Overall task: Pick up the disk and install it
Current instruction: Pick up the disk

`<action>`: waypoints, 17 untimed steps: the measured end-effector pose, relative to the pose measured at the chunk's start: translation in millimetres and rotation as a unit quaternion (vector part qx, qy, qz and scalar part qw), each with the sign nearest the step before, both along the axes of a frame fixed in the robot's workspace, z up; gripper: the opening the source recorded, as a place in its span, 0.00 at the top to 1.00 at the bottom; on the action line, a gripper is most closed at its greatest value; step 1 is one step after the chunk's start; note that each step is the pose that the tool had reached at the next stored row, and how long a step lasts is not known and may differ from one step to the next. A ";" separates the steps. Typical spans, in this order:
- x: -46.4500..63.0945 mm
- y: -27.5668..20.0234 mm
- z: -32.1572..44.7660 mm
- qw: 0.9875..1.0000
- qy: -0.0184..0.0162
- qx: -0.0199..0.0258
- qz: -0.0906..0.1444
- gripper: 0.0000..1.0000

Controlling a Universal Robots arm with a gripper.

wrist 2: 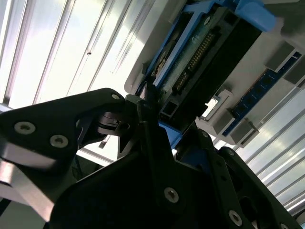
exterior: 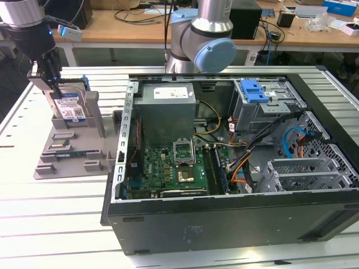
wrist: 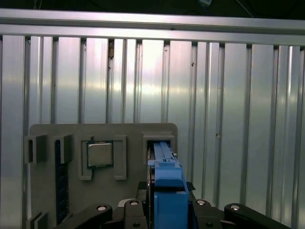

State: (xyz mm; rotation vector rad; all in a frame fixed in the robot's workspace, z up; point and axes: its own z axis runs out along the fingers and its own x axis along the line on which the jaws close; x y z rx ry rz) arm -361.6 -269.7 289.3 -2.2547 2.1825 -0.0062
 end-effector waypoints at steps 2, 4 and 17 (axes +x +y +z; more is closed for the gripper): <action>0.0 0.0 2.3 1.000 0.000 0.000 0.000 0.63; -0.1 0.0 6.7 1.000 0.000 0.000 0.000 0.63; -0.1 0.6 29.4 1.000 0.000 0.000 0.000 0.63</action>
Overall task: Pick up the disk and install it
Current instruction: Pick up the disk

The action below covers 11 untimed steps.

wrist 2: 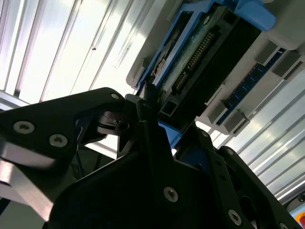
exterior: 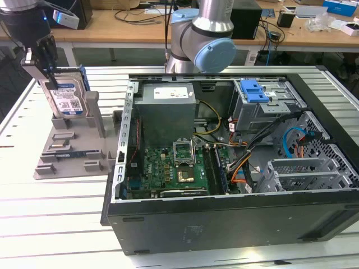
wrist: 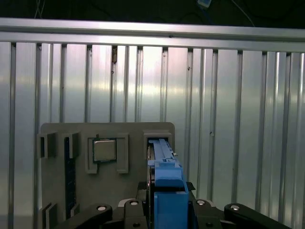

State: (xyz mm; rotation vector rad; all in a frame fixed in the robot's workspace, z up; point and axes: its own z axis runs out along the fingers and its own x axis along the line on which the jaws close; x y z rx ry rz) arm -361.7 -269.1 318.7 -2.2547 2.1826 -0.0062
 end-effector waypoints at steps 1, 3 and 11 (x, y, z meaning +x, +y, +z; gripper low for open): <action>0.0 0.1 1.3 1.000 0.000 0.000 0.000 0.63; 0.0 0.2 3.9 1.000 0.000 0.000 0.000 0.63; 0.0 0.7 22.8 1.000 0.000 0.000 0.000 0.63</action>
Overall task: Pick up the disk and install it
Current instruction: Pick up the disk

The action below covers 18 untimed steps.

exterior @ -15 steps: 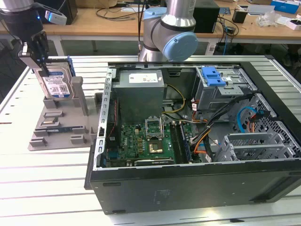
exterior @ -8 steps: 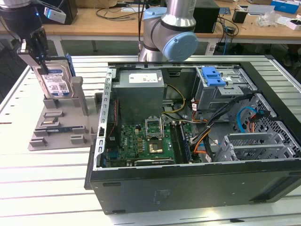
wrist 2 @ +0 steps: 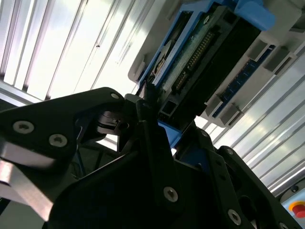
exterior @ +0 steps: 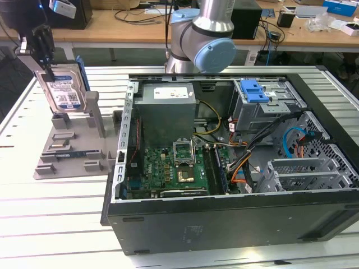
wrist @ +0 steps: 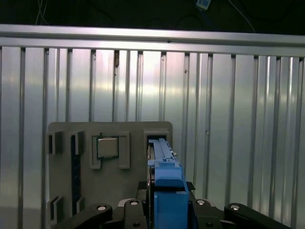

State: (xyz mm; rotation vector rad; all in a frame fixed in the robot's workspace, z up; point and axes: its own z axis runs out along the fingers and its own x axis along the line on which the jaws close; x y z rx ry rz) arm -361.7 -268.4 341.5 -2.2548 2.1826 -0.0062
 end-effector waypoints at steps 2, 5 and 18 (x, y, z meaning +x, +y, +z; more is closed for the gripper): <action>0.0 0.0 2.9 1.000 0.000 0.000 0.000 0.63; 0.0 0.1 7.0 1.000 0.000 0.000 0.000 0.63; 0.0 0.4 21.8 1.000 0.000 0.000 0.000 0.63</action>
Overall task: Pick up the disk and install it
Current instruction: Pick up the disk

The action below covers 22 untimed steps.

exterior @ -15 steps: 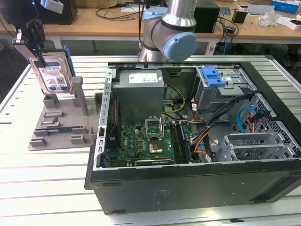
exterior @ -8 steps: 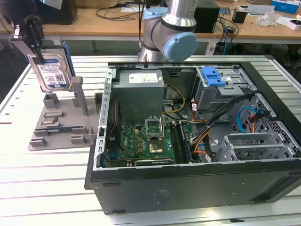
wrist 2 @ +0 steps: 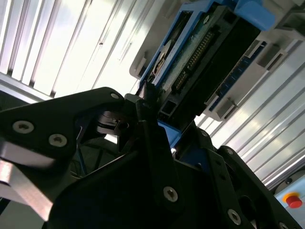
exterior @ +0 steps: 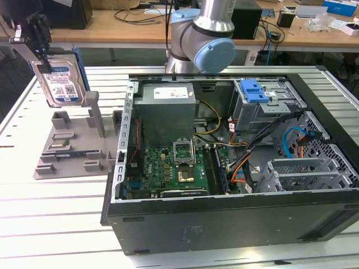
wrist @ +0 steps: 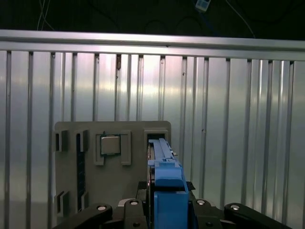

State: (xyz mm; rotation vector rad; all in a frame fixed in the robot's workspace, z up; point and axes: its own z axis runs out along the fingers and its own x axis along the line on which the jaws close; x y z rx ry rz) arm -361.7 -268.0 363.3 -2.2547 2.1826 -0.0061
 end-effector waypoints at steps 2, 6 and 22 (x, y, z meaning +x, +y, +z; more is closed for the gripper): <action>0.0 0.1 1.7 1.000 0.000 0.000 0.000 0.63; 0.0 0.1 5.9 1.000 0.000 0.000 0.000 0.63; 0.0 0.7 46.0 1.000 0.000 0.000 0.000 0.63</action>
